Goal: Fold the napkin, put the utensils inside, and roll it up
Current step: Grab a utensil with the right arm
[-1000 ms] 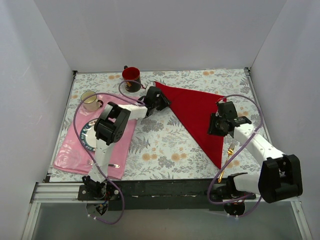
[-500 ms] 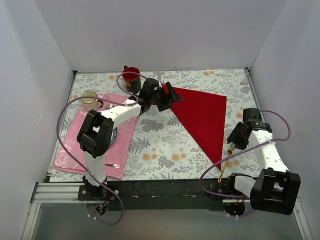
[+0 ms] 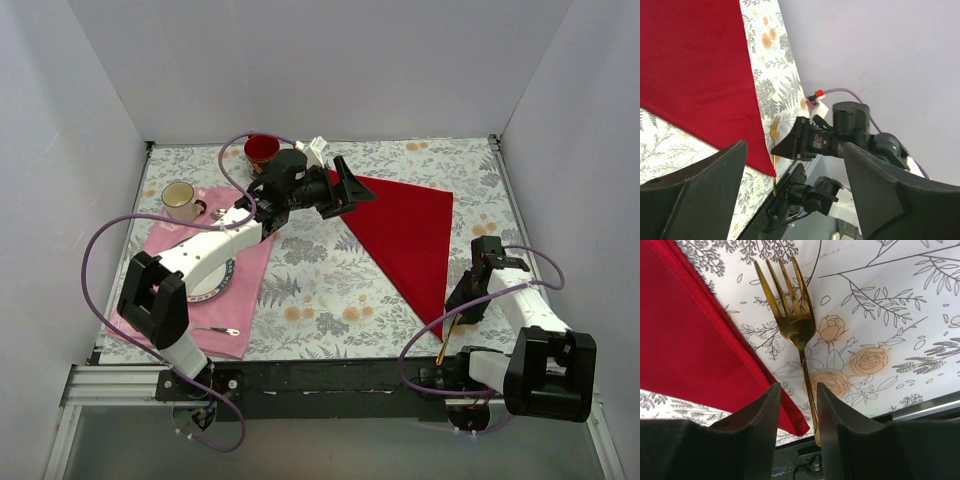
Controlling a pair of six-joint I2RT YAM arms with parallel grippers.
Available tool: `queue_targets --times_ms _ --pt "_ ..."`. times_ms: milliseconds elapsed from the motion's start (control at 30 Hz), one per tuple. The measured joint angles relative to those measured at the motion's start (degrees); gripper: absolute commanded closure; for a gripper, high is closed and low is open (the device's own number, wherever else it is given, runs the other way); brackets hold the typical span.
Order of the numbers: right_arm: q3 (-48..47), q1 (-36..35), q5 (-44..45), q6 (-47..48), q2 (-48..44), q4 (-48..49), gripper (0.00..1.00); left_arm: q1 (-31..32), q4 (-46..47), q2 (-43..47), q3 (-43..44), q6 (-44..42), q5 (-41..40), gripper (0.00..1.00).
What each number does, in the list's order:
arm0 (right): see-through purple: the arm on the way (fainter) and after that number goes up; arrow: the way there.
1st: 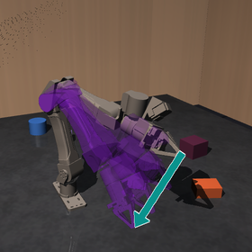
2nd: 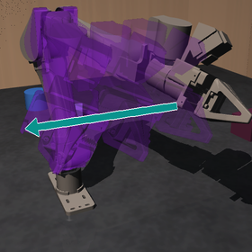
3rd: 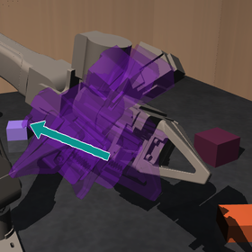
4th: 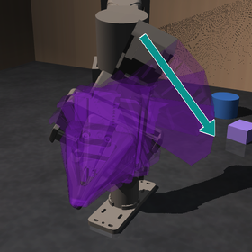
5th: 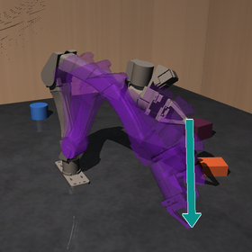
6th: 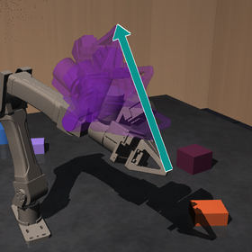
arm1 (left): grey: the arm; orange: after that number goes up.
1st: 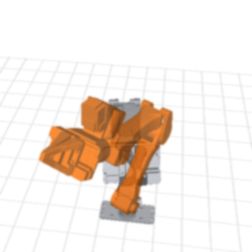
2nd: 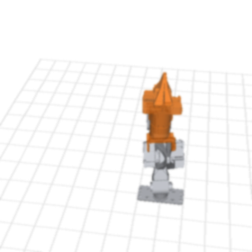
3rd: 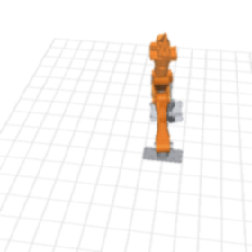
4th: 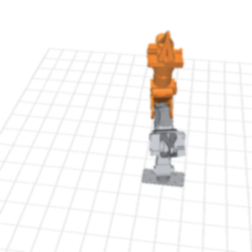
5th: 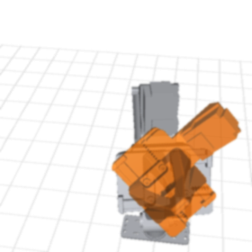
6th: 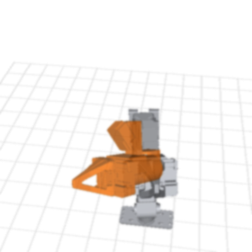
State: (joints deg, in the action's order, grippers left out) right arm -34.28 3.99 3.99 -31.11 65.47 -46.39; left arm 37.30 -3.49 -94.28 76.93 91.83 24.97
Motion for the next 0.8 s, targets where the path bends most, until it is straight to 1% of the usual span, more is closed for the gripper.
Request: queue_targets --times_ms 133,233,267,433,467,533,800 --pt "1.73 0.00 -0.02 -0.17 2.10 1.86 0.59 -0.11 -0.37 3.30 -2.10 -0.66 0.39 0.23" --pt "1.73 0.00 0.02 -0.26 2.36 1.95 0.64 -0.09 -1.25 4.79 -2.84 -1.01 0.50 0.23" --pt "1.70 0.00 0.15 -0.31 2.60 1.92 0.69 -0.11 -1.36 5.20 -2.97 -1.09 0.52 0.23" --pt "1.18 0.04 0.85 -0.59 3.56 1.40 0.82 -0.11 -2.34 6.45 -2.99 -1.75 0.52 0.23" --pt "1.18 0.07 0.96 -0.68 3.43 1.42 0.89 -0.11 -2.47 6.56 -2.99 -1.88 0.52 0.23" --pt "1.29 0.04 1.60 -1.31 2.95 1.42 0.99 -0.11 -2.58 6.67 -2.99 -2.12 0.52 0.23" --pt "1.01 -0.11 7.39 -3.32 0.35 1.09 0.99 -0.11 -4.46 6.75 -2.67 -4.31 -0.15 0.23"
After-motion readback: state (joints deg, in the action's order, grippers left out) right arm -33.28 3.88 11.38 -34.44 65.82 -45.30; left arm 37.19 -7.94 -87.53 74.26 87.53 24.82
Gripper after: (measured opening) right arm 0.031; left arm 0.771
